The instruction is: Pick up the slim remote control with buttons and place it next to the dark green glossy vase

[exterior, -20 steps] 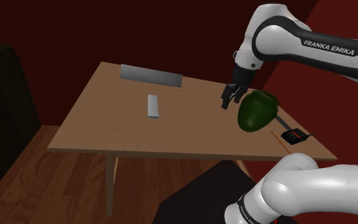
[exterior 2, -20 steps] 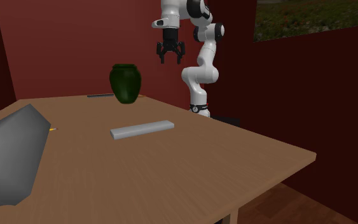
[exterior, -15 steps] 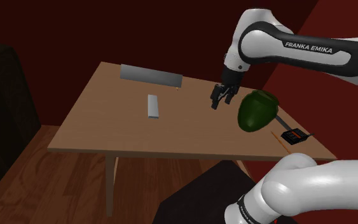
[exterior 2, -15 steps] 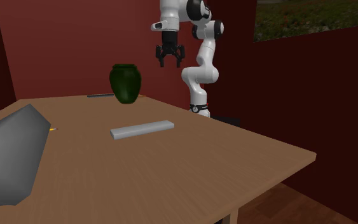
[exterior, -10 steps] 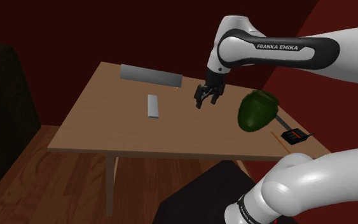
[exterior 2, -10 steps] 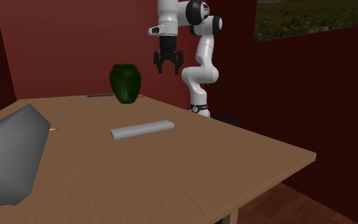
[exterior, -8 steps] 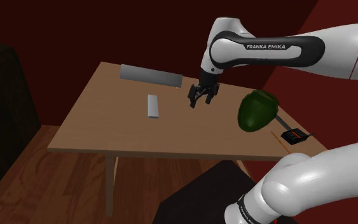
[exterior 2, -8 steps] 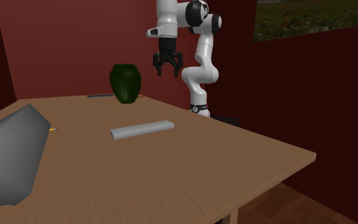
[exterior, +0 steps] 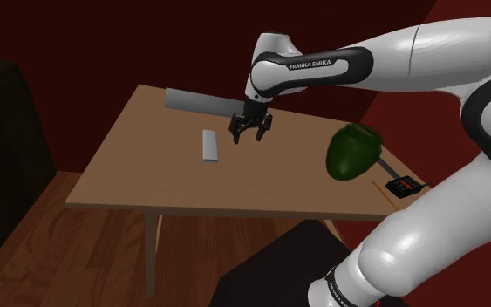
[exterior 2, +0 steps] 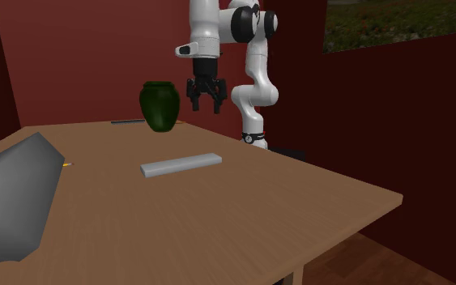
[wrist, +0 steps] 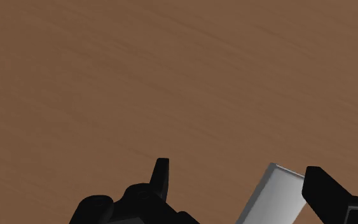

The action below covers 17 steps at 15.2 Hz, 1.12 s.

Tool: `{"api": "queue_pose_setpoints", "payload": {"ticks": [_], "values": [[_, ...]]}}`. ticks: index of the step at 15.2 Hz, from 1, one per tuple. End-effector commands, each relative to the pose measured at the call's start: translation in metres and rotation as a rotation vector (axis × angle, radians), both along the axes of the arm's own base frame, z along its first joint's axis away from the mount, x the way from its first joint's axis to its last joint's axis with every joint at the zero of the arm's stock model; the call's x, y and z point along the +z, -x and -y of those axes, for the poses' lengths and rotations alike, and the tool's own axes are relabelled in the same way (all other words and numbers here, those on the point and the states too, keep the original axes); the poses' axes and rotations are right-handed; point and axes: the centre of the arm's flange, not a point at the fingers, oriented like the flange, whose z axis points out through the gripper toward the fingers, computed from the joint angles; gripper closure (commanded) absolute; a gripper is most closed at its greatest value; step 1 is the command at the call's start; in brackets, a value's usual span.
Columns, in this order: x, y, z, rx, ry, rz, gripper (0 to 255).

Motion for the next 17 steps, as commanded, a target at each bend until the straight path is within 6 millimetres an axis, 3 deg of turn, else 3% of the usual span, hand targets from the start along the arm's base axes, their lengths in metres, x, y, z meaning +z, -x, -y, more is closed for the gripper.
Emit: {"api": "queue_pose_setpoints", "payload": {"ticks": [1,13,17], "values": [[-0.013,-0.023,-0.007,-0.025,-0.002,0.006,0],[-0.079,-0.16,-0.029,-0.17,-0.007,0.038,0],[-0.095,-0.161,-0.028,-0.17,-0.007,0.038,0]]}}
